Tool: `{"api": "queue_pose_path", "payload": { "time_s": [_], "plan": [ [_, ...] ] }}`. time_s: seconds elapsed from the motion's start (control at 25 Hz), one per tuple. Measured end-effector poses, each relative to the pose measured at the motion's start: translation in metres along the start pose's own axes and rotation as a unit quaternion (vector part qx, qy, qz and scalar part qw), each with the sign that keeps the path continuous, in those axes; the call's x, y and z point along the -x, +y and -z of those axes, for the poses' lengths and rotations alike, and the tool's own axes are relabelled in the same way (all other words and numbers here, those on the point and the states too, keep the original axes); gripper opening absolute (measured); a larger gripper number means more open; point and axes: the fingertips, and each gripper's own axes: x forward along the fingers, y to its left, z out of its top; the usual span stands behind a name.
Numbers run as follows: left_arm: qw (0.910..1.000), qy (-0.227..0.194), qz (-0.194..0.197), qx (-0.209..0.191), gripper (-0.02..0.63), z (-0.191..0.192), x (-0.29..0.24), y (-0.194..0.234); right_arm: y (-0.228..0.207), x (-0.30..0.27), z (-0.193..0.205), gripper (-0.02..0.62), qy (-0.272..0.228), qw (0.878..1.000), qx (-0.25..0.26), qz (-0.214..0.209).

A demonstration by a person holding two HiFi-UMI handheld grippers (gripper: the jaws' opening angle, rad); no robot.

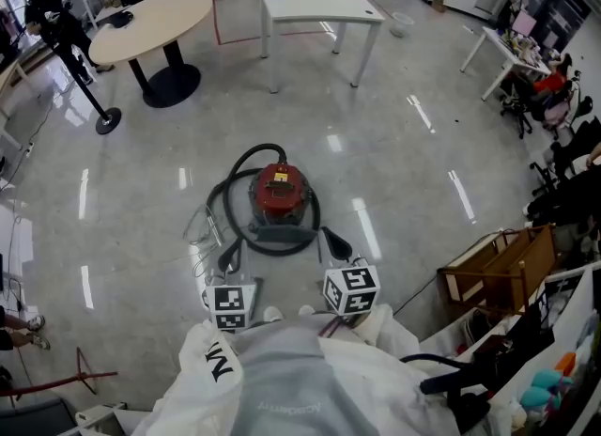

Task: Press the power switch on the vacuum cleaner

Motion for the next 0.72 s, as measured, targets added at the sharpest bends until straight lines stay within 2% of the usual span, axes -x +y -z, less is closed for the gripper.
{"api": "queue_pose_path", "payload": {
  "time_s": [0.32,0.72],
  "plan": [
    [0.9998,0.002,0.012,0.013,0.0,0.015,0.004,0.012,0.004,0.011,0.001,0.002,-0.001,1.0,0.006,0.03],
    [0.9992,0.0,0.039,0.004,0.0,0.009,-0.01,-0.003,-0.026,0.03,0.004,0.002,-0.006,0.997,-0.012,0.077]
  ]
}}
